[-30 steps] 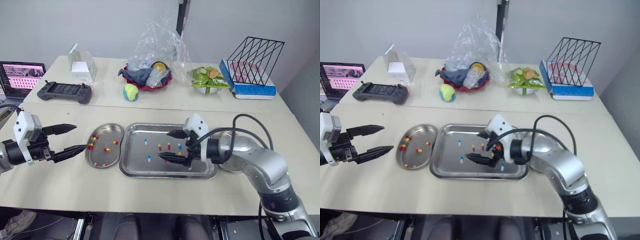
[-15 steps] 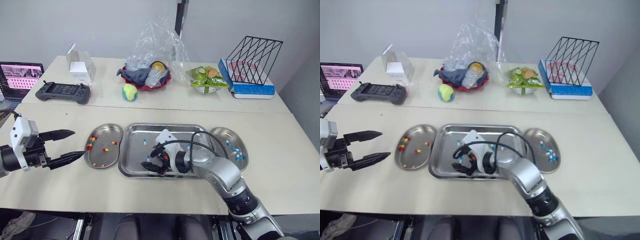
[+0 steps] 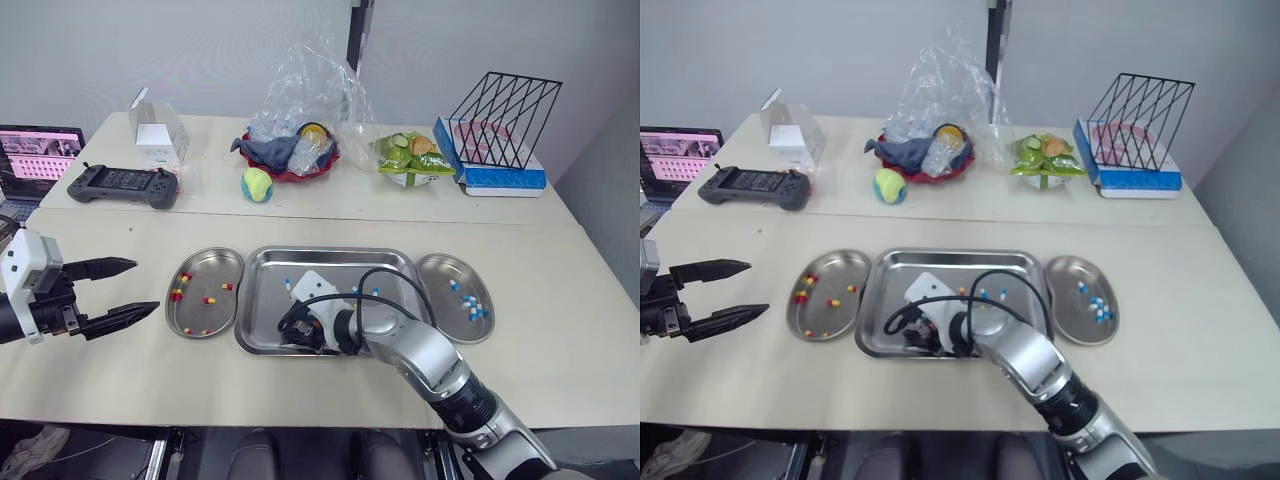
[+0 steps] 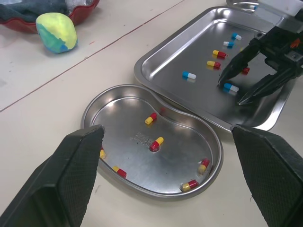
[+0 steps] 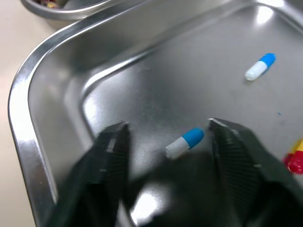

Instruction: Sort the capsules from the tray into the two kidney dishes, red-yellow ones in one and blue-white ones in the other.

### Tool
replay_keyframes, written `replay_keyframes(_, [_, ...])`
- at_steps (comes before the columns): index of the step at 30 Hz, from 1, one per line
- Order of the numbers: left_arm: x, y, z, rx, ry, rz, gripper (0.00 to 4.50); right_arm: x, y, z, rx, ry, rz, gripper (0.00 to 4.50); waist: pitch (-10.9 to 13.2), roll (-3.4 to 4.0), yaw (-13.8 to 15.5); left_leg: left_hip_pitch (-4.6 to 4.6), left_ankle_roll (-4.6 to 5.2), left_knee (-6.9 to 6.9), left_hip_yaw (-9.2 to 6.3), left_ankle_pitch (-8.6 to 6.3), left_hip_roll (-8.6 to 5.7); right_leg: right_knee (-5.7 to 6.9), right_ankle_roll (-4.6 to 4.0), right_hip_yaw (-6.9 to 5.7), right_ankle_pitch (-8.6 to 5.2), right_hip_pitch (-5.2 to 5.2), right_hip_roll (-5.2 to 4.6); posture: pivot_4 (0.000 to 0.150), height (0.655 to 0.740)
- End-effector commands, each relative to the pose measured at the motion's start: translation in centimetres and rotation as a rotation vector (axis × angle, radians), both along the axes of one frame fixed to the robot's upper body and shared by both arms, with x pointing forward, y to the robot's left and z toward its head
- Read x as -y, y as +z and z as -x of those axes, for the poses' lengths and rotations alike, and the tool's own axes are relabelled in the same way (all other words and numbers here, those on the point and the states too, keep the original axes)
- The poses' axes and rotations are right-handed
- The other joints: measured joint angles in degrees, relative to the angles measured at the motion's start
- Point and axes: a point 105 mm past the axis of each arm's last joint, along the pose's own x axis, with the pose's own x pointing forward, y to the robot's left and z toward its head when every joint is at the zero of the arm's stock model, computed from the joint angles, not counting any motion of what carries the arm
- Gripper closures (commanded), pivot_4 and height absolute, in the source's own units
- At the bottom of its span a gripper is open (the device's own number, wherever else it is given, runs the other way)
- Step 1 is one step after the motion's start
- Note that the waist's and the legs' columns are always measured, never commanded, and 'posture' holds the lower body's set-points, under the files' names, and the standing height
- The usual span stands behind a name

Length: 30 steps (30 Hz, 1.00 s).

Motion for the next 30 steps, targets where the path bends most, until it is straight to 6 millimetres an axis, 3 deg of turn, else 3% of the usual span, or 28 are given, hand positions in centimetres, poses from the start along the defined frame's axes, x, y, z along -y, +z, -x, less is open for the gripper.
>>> replay_keyframes(1, [0.4,1.7,-0.1,0.055,-0.010,-0.018,0.00,0.0,1.0,-0.3,0.037,0.003,-0.004,2.56,0.00,0.00,0.01,0.00,0.00,0.00,0.00,0.00,0.00,0.00,0.00,0.00,0.00,0.00,0.00,0.150,0.7334])
replay_keyframes(16, [0.8,2.3,-0.3,0.066,-0.002,-0.015,0.00,0.7,1.1,-0.6,0.024,-0.023,0.037,2.56,0.00,0.00,-0.16,0.01,0.00,-0.02,-0.01,0.00,0.01,0.00,-0.02,-0.01,-0.01,0.00,0.00,0.150,0.7334])
replay_keyframes(30, [1.0,2.8,0.1,0.081,0.005,-0.006,0.00,0.2,1.6,-0.9,0.006,-0.054,0.001,2.56,0.00,0.00,-0.33,0.01,0.00,-0.04,-0.02,0.00,0.01,0.00,-0.04,-0.02,-0.02,-0.01,0.01,0.150,0.7334])
